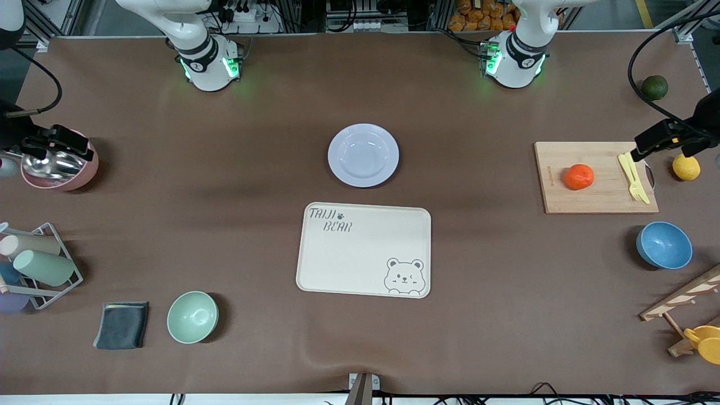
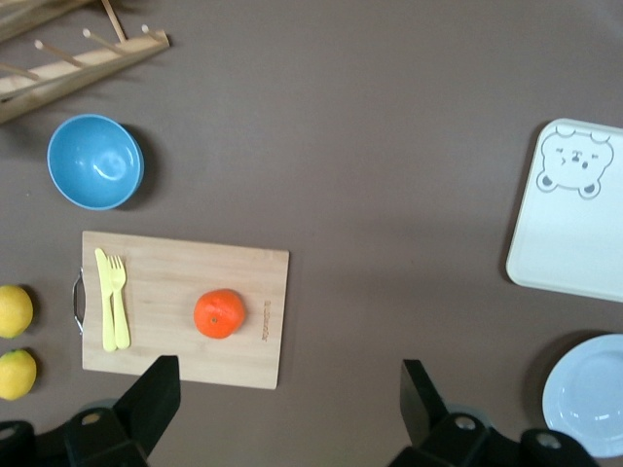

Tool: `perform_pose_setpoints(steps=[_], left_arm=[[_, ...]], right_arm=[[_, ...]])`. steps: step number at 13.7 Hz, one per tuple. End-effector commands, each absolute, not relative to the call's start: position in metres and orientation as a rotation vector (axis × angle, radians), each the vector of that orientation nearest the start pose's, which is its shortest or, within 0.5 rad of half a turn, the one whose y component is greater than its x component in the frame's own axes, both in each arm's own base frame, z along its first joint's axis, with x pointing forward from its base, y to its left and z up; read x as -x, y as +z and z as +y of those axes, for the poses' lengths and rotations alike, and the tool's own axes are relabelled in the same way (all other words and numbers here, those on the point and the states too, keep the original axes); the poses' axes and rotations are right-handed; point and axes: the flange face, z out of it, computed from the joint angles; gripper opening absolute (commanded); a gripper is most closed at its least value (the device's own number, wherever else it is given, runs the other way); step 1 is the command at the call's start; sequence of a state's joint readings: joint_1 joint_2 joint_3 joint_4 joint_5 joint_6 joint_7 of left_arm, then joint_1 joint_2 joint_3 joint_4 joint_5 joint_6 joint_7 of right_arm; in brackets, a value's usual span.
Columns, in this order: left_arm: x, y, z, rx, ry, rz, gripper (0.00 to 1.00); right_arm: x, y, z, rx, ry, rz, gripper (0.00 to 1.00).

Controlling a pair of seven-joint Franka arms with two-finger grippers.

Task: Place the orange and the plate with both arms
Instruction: 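Reach the left gripper toward the orange on the wooden cutting board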

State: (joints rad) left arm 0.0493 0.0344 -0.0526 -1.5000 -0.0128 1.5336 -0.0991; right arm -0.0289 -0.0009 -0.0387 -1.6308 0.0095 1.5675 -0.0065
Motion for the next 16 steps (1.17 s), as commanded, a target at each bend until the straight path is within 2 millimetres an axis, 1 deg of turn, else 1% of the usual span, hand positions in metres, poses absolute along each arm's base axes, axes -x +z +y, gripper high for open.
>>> perform_pose_setpoints(steps=[1, 2, 3, 4, 5, 6, 7, 9, 11, 12, 14, 15, 16], left_arm=[[-0.550, 0.645, -0.001, 3.141, 0.051, -0.163, 1.00], [-0.549, 0.644, 0.004, 3.111, 0.065, -0.168, 1.00], [-0.548, 0.653, 0.007, 3.049, 0.033, -0.149, 1.00], [-0.549, 0.654, 0.007, 3.007, 0.029, -0.130, 1.00], [-0.548, 0.648, -0.003, 3.009, 0.063, -0.112, 1.00], [-0.545, 0.638, -0.006, 3.004, 0.128, -0.115, 1.00], [-0.545, 0.620, -0.007, 3.002, 0.184, -0.112, 1.00], [-0.543, 0.576, -0.007, 3.028, 0.166, -0.105, 1.00], [-0.531, 0.515, 0.004, 3.031, 0.118, -0.117, 1.00], [-0.524, 0.481, 0.018, 3.035, 0.099, -0.142, 1.00], [-0.510, 0.417, 0.052, 3.041, 0.071, -0.193, 1.00], [-0.499, 0.390, 0.059, 3.041, 0.066, -0.206, 1.00], [-0.488, 0.366, 0.069, 3.039, 0.056, -0.216, 1.00]], right_arm=[[-0.547, 0.603, -0.038, 3.141, 0.089, 0.250, 1.00], [-0.545, 0.604, -0.038, 3.142, 0.099, 0.253, 1.00], [-0.545, 0.603, -0.038, 3.142, 0.109, 0.253, 1.00], [-0.546, 0.601, -0.036, 3.143, 0.116, 0.246, 1.00], [-0.547, 0.600, -0.033, 3.144, 0.118, 0.239, 1.00], [-0.547, 0.599, -0.032, 3.142, 0.121, 0.236, 1.00], [-0.547, 0.600, -0.032, 3.142, 0.121, 0.236, 1.00], [-0.548, 0.600, -0.033, 3.142, 0.116, 0.239, 1.00], [-0.548, 0.600, -0.032, 3.143, 0.116, 0.234, 1.00], [-0.548, 0.600, -0.033, 3.144, 0.113, 0.237, 1.00], [-0.548, 0.600, -0.032, 3.143, 0.113, 0.234, 1.00], [-0.548, 0.600, -0.032, 3.143, 0.116, 0.234, 1.00], [-0.548, 0.600, -0.030, 3.143, 0.116, 0.229, 1.00]])
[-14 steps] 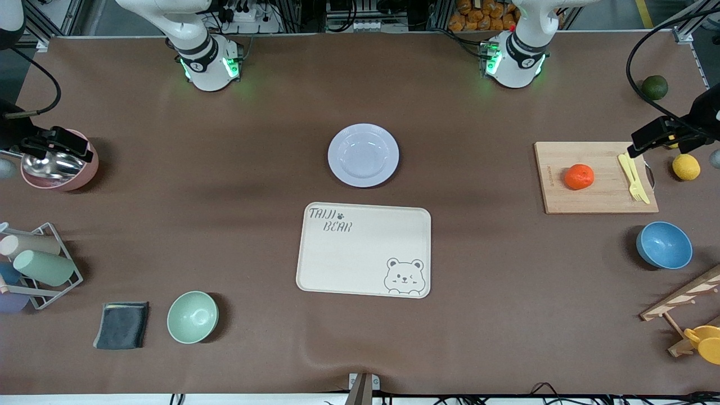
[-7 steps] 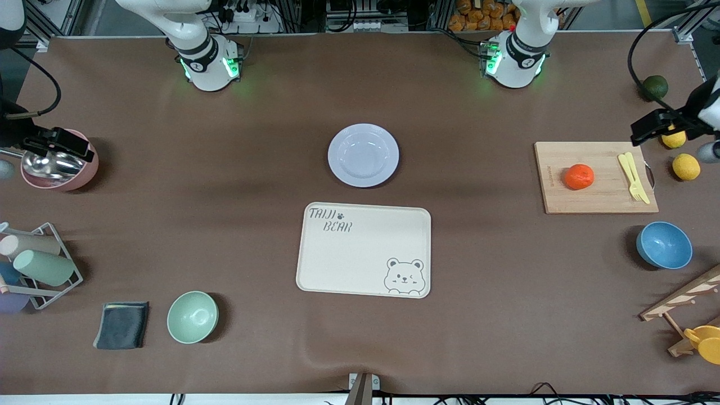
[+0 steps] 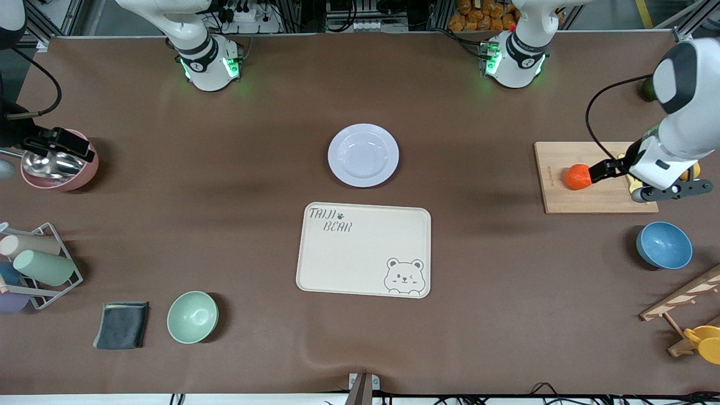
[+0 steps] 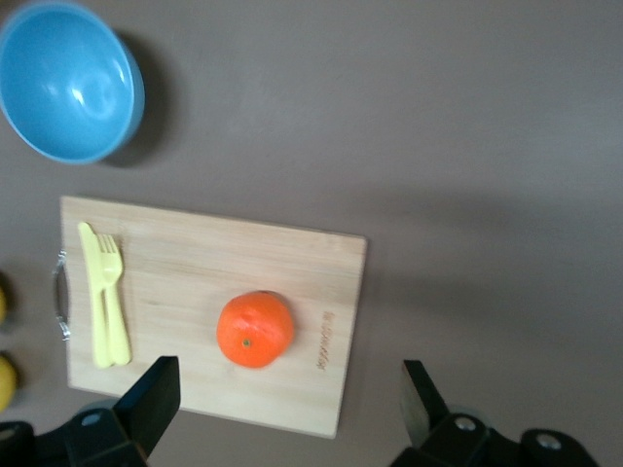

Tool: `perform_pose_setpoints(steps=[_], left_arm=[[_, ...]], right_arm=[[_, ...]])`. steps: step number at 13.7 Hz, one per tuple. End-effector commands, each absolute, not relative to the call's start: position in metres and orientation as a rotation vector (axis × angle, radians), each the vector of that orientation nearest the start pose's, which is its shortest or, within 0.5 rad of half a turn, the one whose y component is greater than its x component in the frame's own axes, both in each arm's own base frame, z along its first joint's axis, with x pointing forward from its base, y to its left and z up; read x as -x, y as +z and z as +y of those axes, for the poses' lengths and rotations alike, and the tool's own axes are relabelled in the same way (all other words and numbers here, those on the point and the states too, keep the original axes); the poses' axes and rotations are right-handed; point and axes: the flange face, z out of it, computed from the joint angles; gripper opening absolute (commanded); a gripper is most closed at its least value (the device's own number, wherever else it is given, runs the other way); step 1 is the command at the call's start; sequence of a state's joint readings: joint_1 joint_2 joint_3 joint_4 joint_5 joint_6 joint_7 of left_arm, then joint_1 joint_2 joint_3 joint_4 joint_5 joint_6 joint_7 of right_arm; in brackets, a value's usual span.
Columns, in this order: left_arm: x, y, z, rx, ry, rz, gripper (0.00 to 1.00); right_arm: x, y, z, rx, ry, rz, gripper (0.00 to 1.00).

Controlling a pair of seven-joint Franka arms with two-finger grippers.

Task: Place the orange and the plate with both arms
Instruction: 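Lower the left gripper around the orange and close it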

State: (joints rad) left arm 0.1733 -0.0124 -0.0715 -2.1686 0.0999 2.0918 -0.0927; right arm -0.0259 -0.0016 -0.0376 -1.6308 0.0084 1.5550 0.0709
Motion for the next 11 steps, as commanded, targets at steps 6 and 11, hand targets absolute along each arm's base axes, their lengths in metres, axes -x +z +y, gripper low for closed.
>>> perform_pose_setpoints(steps=[6, 11], left_arm=[[-0.466, 0.304, 0.115, 3.047, 0.194, -0.325, 1.00], [-0.460, 0.254, 0.123, 3.066, 0.174, -0.348, 1.00]], right_arm=[[-0.548, 0.600, -0.028, 3.144, 0.116, 0.222, 1.00], [-0.549, 0.599, -0.025, 3.146, 0.120, 0.210, 1.00]])
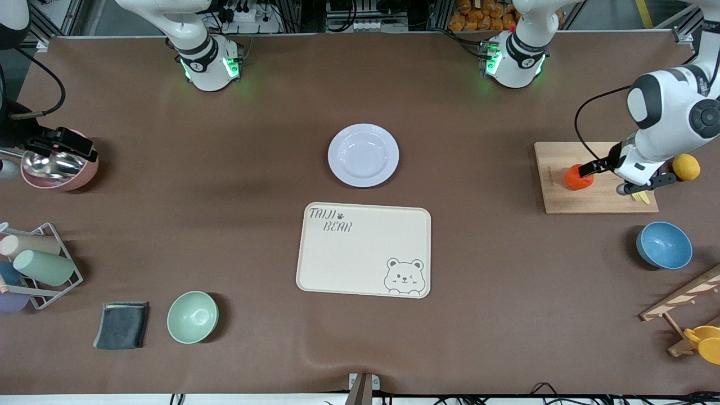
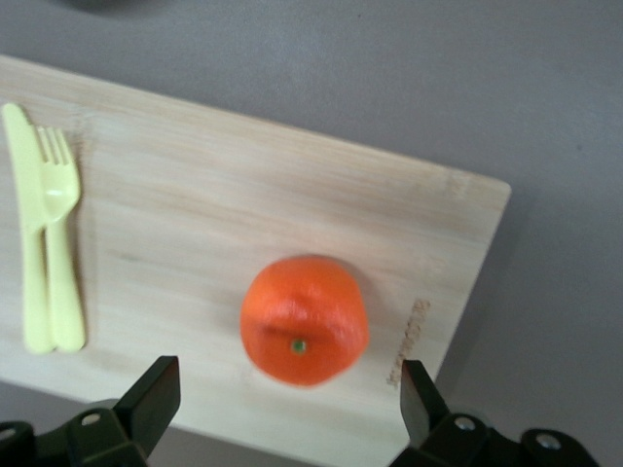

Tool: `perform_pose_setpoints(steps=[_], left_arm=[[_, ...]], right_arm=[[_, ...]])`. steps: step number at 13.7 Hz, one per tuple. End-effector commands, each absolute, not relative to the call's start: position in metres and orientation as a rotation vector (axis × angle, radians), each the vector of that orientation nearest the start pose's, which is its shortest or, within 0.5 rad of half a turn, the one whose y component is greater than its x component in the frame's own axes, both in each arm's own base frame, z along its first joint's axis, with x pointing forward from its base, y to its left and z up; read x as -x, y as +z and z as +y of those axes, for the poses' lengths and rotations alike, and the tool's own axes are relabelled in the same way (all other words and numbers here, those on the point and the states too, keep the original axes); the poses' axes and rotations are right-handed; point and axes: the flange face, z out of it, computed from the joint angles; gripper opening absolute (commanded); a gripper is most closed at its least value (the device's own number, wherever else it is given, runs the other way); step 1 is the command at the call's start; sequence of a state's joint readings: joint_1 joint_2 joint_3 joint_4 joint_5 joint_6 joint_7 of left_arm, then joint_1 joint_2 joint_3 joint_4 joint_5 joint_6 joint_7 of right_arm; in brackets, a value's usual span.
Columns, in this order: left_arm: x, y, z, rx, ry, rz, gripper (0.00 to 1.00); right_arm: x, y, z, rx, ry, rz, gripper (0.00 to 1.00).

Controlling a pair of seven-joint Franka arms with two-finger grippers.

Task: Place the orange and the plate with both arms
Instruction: 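Lower the left gripper around the orange and close it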

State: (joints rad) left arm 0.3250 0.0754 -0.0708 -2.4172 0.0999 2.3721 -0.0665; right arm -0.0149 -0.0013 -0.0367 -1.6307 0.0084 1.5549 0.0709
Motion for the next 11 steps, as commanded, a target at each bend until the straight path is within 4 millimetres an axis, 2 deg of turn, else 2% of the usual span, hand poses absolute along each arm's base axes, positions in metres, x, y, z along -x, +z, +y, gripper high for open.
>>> perform_pose_setpoints(steps=[1, 11], left_arm=[[-0.459, 0.249, 0.122, 3.068, 0.185, -0.348, 1.00], [-0.460, 0.201, 0.122, 3.089, 0.184, -0.345, 1.00]], right_arm=[[-0.549, 0.599, -0.025, 3.146, 0.120, 0.210, 1.00], [-0.548, 0.598, -0.020, 3.147, 0.128, 0.196, 1.00]])
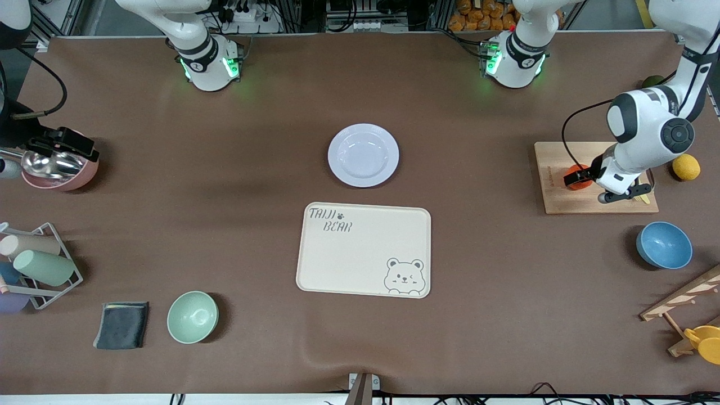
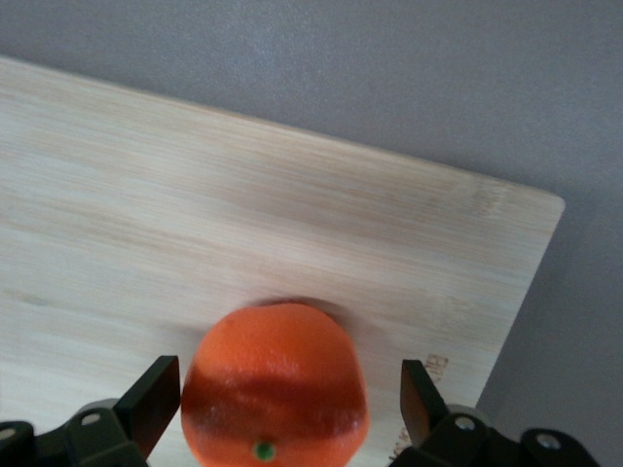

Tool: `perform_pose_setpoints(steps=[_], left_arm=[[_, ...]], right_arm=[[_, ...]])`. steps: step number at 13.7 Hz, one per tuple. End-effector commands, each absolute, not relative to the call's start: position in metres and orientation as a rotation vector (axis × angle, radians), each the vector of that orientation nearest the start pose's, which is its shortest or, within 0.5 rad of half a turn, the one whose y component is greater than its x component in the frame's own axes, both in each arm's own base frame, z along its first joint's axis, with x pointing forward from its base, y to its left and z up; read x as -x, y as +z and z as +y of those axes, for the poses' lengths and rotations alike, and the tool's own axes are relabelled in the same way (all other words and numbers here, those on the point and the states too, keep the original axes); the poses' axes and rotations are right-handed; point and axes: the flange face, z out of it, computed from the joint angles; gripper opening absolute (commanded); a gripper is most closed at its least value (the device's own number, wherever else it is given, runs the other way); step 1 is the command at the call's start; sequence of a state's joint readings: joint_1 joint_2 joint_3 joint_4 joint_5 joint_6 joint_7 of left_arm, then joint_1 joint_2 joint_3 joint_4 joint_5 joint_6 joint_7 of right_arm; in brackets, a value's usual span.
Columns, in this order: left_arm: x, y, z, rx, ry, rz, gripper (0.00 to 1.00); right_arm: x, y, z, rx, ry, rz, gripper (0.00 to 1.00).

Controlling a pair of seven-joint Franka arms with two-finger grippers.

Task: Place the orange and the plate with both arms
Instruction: 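Lower the left gripper around the orange and close it, then carry the orange with the left gripper over the white plate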

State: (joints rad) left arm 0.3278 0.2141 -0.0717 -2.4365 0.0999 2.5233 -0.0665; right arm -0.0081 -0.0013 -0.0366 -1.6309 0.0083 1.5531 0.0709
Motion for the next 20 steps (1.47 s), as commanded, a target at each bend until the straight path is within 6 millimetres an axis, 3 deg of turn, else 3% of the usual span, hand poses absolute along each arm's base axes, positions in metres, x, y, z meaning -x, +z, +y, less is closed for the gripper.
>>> perform_pose_setpoints(steps=[1, 2, 3, 5, 6, 8, 9, 10, 12, 15, 17, 20], left_arm=[[-0.460, 0.200, 0.122, 3.089, 0.189, -0.347, 1.00], [-0.459, 0.198, 0.122, 3.089, 0.194, -0.349, 0.93], [-0.460, 0.198, 0.121, 3.090, 0.194, -0.345, 0.74], [-0.461, 0.198, 0.120, 3.090, 0.191, -0.342, 0.20], [-0.462, 0.200, 0.120, 3.089, 0.184, -0.340, 0.06], [-0.471, 0.229, 0.117, 3.082, 0.105, -0.324, 0.04], [-0.478, 0.247, 0.101, 3.082, 0.050, -0.293, 0.04], [-0.487, 0.264, 0.074, 3.092, 0.022, -0.246, 0.04], [-0.502, 0.288, 0.018, 3.086, 0.065, -0.314, 0.07], [-0.511, 0.322, -0.120, 3.093, 0.164, -0.556, 0.07], [-0.498, 0.336, -0.215, 3.083, 0.189, -0.704, 0.07], [-0.459, 0.341, -0.332, 3.088, 0.265, -0.820, 0.07]], right_arm=[[-0.548, 0.598, -0.020, 3.147, 0.128, 0.196, 1.00], [-0.548, 0.598, -0.020, 3.147, 0.128, 0.196, 1.00], [-0.548, 0.598, -0.019, 3.148, 0.128, 0.193, 1.00], [-0.549, 0.598, -0.018, 3.148, 0.128, 0.191, 1.00], [-0.549, 0.596, -0.018, 3.148, 0.132, 0.191, 1.00], [-0.548, 0.598, -0.019, 3.148, 0.128, 0.193, 1.00], [-0.549, 0.596, -0.018, 3.148, 0.132, 0.191, 1.00], [-0.549, 0.596, -0.017, 3.148, 0.132, 0.188, 1.00], [-0.549, 0.596, -0.015, 3.149, 0.132, 0.181, 1.00], [-0.550, 0.595, -0.015, 3.149, 0.135, 0.181, 1.00], [-0.549, 0.596, -0.015, 3.149, 0.132, 0.181, 1.00], [-0.549, 0.596, -0.015, 3.149, 0.132, 0.181, 1.00]])
